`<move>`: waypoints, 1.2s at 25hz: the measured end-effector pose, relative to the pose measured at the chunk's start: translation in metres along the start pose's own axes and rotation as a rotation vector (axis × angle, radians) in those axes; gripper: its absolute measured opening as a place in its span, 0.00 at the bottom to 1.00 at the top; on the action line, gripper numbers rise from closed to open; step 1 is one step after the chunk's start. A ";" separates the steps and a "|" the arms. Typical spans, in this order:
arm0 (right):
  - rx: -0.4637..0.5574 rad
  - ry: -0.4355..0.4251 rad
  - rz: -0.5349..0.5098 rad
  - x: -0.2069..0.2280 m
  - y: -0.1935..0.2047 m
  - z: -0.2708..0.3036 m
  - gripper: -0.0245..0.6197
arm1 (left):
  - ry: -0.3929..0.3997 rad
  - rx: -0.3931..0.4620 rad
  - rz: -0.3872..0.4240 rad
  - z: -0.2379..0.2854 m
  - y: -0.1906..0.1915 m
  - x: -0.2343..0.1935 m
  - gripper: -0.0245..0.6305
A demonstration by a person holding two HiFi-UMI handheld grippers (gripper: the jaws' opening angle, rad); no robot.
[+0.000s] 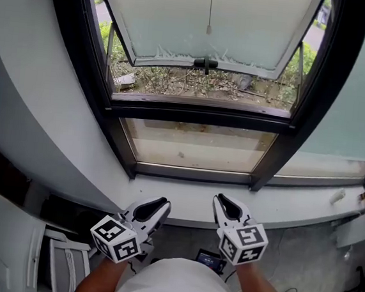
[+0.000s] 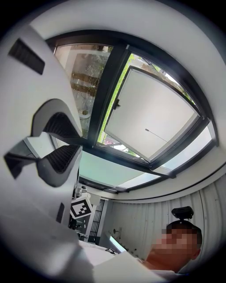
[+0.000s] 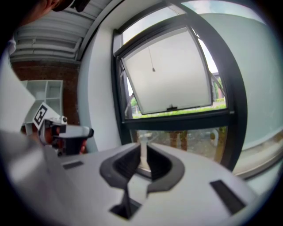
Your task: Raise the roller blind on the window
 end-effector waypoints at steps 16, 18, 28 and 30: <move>-0.035 0.029 -0.019 -0.034 0.009 -0.001 0.12 | 0.029 -0.026 -0.030 -0.027 0.009 -0.011 0.15; -0.038 0.035 -0.025 -0.036 0.009 -0.002 0.12 | 0.034 -0.027 -0.034 -0.028 0.010 -0.009 0.15; -0.050 0.052 -0.049 -0.041 0.013 -0.012 0.09 | 0.048 -0.030 -0.036 -0.033 0.016 -0.001 0.15; -0.048 0.067 -0.067 -0.041 0.012 -0.015 0.07 | 0.052 -0.031 -0.033 -0.034 0.017 0.000 0.15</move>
Point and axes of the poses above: the fingertips, and each gripper's own axes: z forward along the fingers, x to its right, y out of its underside, the point moved 2 cm from there along -z, backward along the fingers, and after that the axes turned 2 degrees about -y, right-handed, at the moved point
